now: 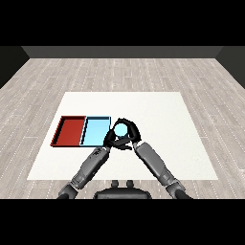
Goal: Pick the blue can and put it in the blue box
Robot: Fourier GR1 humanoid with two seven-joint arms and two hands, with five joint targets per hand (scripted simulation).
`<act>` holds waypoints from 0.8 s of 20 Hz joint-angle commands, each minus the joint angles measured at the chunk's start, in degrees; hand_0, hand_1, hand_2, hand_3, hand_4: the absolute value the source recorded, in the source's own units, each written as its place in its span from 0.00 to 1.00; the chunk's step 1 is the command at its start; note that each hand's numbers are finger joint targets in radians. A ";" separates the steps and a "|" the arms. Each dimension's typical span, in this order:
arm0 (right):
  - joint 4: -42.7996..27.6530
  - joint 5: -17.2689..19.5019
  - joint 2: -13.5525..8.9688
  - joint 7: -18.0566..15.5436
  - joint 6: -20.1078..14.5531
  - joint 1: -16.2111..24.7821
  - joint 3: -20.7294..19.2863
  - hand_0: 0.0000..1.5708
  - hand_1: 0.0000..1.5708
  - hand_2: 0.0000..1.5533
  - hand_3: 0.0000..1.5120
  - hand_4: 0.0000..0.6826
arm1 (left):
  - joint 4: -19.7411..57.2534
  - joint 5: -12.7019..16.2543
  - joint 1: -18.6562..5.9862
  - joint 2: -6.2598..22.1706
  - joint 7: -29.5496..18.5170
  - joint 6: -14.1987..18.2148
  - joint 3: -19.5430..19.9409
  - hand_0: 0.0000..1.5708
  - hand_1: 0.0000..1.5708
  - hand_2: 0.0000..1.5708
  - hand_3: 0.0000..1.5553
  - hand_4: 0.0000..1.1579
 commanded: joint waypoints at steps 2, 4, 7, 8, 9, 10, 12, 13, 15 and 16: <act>1.20 -1.35 0.02 0.44 -2.49 -2.68 3.18 0.94 0.94 0.94 0.92 0.79 | -0.07 0.13 -2.81 -0.01 1.69 4.80 -2.44 0.00 0.00 0.00 0.00 0.00; -2.23 -1.20 0.01 1.36 0.01 -0.30 0.47 0.95 0.95 0.95 0.93 0.79 | 0.45 -2.51 -1.66 0.01 2.84 4.74 -0.55 0.00 0.00 0.00 0.00 0.09; 3.05 -6.16 0.01 -1.70 -2.86 -4.19 4.28 0.96 0.96 0.95 0.93 0.82 | 1.21 -4.16 -0.89 0.27 4.15 4.99 -0.10 0.00 0.00 0.00 0.00 0.00; -0.40 -3.38 0.01 -1.22 -2.54 -0.06 4.08 0.95 0.95 0.94 0.93 0.83 | 2.67 -1.21 -4.86 0.01 5.78 9.68 -2.57 0.00 0.00 0.00 0.00 0.00; 1.25 -4.52 0.00 -1.50 -2.02 -0.94 4.92 0.95 0.95 0.94 0.93 0.84 | 6.69 -2.87 -5.10 0.01 2.57 8.90 -3.46 0.00 0.00 0.00 0.00 0.00; 0.73 -3.29 0.00 -4.56 1.42 2.46 2.43 0.94 0.94 0.94 0.93 0.84 | -1.94 -7.16 -1.64 0.02 8.83 12.41 -4.79 0.00 0.00 0.00 0.00 0.00; 0.60 -3.31 -0.01 -2.11 0.38 1.14 2.74 0.95 0.95 0.94 0.93 0.84 | 0.07 -7.60 -1.32 0.03 7.00 11.65 -6.08 0.00 0.00 0.00 0.00 0.00; 1.05 -3.13 -0.01 -1.82 1.55 0.11 1.18 0.94 0.94 0.94 0.93 0.83 | 2.32 -9.34 -4.44 0.96 7.62 9.79 -4.00 0.00 0.00 0.00 0.00 0.00; -0.80 -1.92 -0.02 0.65 1.19 0.03 0.65 0.94 0.94 0.94 0.93 0.82 | 6.70 -6.45 -10.19 0.05 5.45 10.99 -2.92 0.00 0.00 0.00 0.00 0.18; -0.19 -2.66 -0.02 -0.50 -0.09 -0.14 2.73 0.95 0.95 0.94 0.93 0.82 | 2.70 -6.78 -5.84 0.05 2.94 15.76 -5.05 0.00 0.00 0.19 0.00 0.46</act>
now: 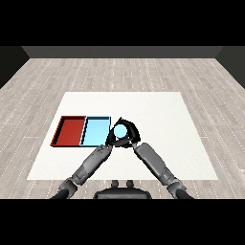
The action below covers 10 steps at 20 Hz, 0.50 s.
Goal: Pick the blue can and put it in the blue box
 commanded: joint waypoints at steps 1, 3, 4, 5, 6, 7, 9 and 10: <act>-4.83 -0.54 0.81 3.11 -1.22 1.76 2.65 0.95 0.95 0.94 0.93 0.82 | 3.70 5.97 -1.74 -1.15 -2.60 2.45 3.00 0.57 0.57 0.62 0.55 0.56; -3.47 -0.13 0.80 1.28 -0.52 2.14 2.13 0.94 0.94 0.94 0.93 0.85 | -0.11 9.14 -1.02 -1.17 -1.36 2.84 -0.13 0.47 0.47 0.46 0.27 0.60; -5.42 -0.04 0.80 2.65 -3.54 1.43 4.00 0.94 0.94 0.94 0.93 0.86 | 0.27 3.63 -1.70 -1.17 -0.36 4.85 -1.47 0.49 0.49 0.50 0.13 0.55; 0.30 -1.71 0.80 -1.40 1.57 1.35 -0.11 0.95 0.95 0.94 0.93 0.87 | -1.21 -0.02 1.13 -1.16 -0.17 2.59 0.30 0.50 0.50 0.54 0.37 0.56; 1.13 -3.75 0.80 -1.63 -1.45 -2.47 2.18 0.94 0.94 0.94 0.93 0.86 | 5.41 4.39 -6.18 -1.17 -0.78 4.19 0.10 0.54 0.54 0.56 0.36 0.57; 1.19 -2.94 0.80 -2.61 0.12 -0.34 1.19 0.94 0.94 0.94 0.93 0.87 | -1.42 2.65 1.67 -1.16 -2.37 7.13 -3.90 0.40 0.40 0.43 0.23 0.56; 1.26 -3.60 0.78 -1.25 -0.26 -0.99 1.12 0.94 0.94 0.94 0.93 0.86 | -3.28 3.78 2.86 -1.15 -0.14 7.06 -2.99 0.45 0.45 0.47 0.22 0.56; 1.64 -2.67 0.79 -4.78 -1.65 0.72 4.36 0.93 0.93 0.93 0.93 0.84 | 0.20 5.06 -1.19 -1.15 -0.09 4.79 -0.14 0.53 0.53 0.55 0.37 0.55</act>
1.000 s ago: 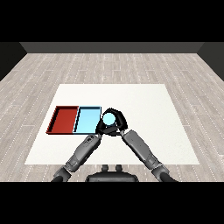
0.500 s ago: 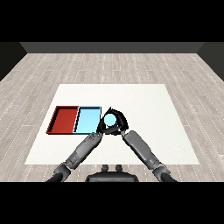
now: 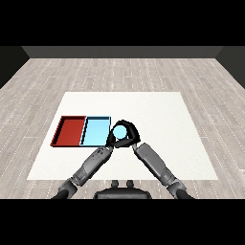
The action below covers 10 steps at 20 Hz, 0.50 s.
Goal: Pick the blue can and put it in the blue box
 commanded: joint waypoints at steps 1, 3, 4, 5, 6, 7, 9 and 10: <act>-2.55 -0.54 1.15 1.57 -4.34 0.46 3.68 0.93 0.93 0.94 0.93 0.85 | 0.41 2.59 -5.83 -1.22 4.29 5.33 -0.60 0.58 0.58 0.57 0.41 0.54; -2.04 -1.72 1.15 -0.31 0.65 2.96 1.16 0.93 0.93 0.94 0.93 0.80 | 4.56 6.88 -3.71 -1.21 -5.84 -1.08 4.01 1.00 1.00 0.95 0.81 0.55; -0.26 -4.31 1.15 0.46 1.13 0.59 -0.42 0.92 0.92 0.92 0.92 0.76 | -3.04 4.65 -0.62 -0.36 -4.11 -2.00 5.37 1.00 1.00 0.99 0.92 0.56; -3.91 -2.19 1.16 2.99 -2.54 1.51 1.22 0.85 0.85 0.89 0.87 0.69 | -2.66 1.85 0.45 -1.23 -5.04 1.03 4.31 1.00 1.00 1.00 0.95 0.58; -3.35 -1.81 0.28 2.71 1.14 2.75 -0.63 0.75 0.75 0.80 0.74 0.60 | -0.71 3.47 1.02 -1.24 -9.18 2.34 3.07 1.00 1.00 1.00 0.95 0.61; -2.87 -1.78 0.10 4.52 0.54 1.36 -1.35 0.53 0.53 0.58 0.39 0.21 | 0.54 5.46 -3.33 -1.25 -9.15 3.76 3.94 1.00 1.00 0.99 0.92 0.76; -2.72 0.61 0.65 5.08 0.41 2.00 -1.33 0.00 0.00 0.00 0.00 0.00 | 0.27 5.09 -1.09 -1.26 -11.95 4.46 2.26 1.00 1.00 0.99 0.94 0.90; -2.85 1.27 1.06 5.33 0.85 2.25 -1.81 0.00 0.00 0.00 0.00 0.00 | 0.65 5.55 -1.30 -1.26 -12.36 4.56 2.08 1.00 1.00 0.99 0.94 0.90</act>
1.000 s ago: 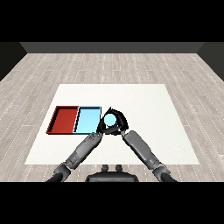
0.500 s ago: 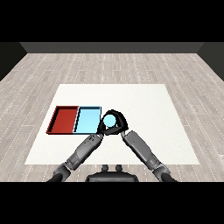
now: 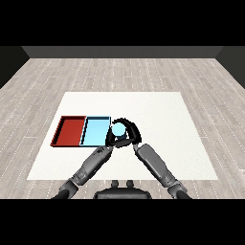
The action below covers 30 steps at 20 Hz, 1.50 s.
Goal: Pick the blue can and put it in the blue box
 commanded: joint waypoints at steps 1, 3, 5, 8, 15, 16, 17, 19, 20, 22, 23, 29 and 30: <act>-0.17 1.90 0.97 1.81 0.94 0.82 -0.93 0.00 0.00 0.00 0.00 0.00 | 0.53 1.97 -1.21 -0.49 -3.58 1.91 0.10 1.00 1.00 0.99 0.94 0.90; -0.30 2.03 0.99 1.88 1.10 0.94 -1.05 0.00 0.00 0.00 0.00 0.00 | 2.93 2.66 -0.91 -0.49 -6.31 0.01 0.63 1.00 1.00 0.99 0.94 0.90; 2.92 3.37 0.45 -2.49 3.57 1.98 -2.29 0.00 0.00 0.00 0.00 0.00 | -0.38 3.67 -0.16 -0.49 -5.22 2.46 -0.79 1.00 1.00 0.99 0.95 0.95; -0.15 4.75 1.01 -2.67 0.25 5.15 -1.37 0.00 0.00 0.00 0.00 0.00 | -2.66 -0.44 1.92 -0.50 -4.51 4.36 -1.82 1.00 1.00 0.99 0.93 0.98; -9.10 -0.84 -2.14 1.60 4.74 5.81 -8.75 0.00 0.00 0.00 0.00 0.00 | 3.21 -3.07 1.75 -0.49 -9.86 1.38 2.81 1.00 1.00 1.00 0.95 0.98; -9.27 -0.79 -3.21 1.77 7.28 5.43 -9.34 0.00 0.00 0.00 0.00 0.00 | 3.83 -1.76 -1.34 -0.50 -7.49 1.80 3.03 1.00 1.00 1.00 0.96 0.99; -11.92 -0.28 -2.26 0.66 6.58 9.05 -7.24 0.00 0.00 0.00 0.00 0.00 | 4.78 -4.35 -1.63 0.55 -6.92 -0.64 5.91 1.00 1.00 1.00 0.95 0.99; -11.00 -3.67 -4.03 -2.11 11.37 10.08 -10.39 0.00 0.00 0.00 0.00 0.00 | 6.59 -6.13 -0.83 -0.26 -8.24 1.17 5.81 1.00 1.00 1.00 0.95 0.98; -9.92 -4.21 -4.96 -1.65 12.12 8.45 -12.60 0.00 0.00 0.00 0.00 0.00 | 6.35 -5.40 -2.22 1.62 -7.18 0.56 8.35 1.00 1.00 1.00 0.95 0.97; -17.83 -2.08 -7.54 0.84 10.03 12.78 -12.76 0.00 0.00 0.00 0.00 0.00 | 7.87 -5.73 -2.57 0.58 -6.80 0.01 9.18 1.00 1.00 1.00 0.95 0.97; -17.67 -1.73 -6.49 -3.92 10.39 16.77 -11.52 0.00 0.00 0.00 0.00 0.00 | 7.71 -5.29 -3.51 3.53 -6.39 -0.96 10.86 1.00 1.00 1.00 0.95 0.98; -23.99 -6.32 -10.30 -1.05 10.89 18.12 -19.92 0.00 0.00 0.00 0.00 0.00 | 5.50 -7.43 -0.56 9.95 -0.56 3.46 13.08 1.00 1.00 0.99 0.96 0.98; -21.91 -5.53 -9.82 -1.41 10.71 16.85 -19.80 0.00 0.00 0.00 0.00 0.00 | 10.94 -6.52 -5.75 12.27 0.84 0.19 15.87 0.98 0.98 0.98 0.95 0.98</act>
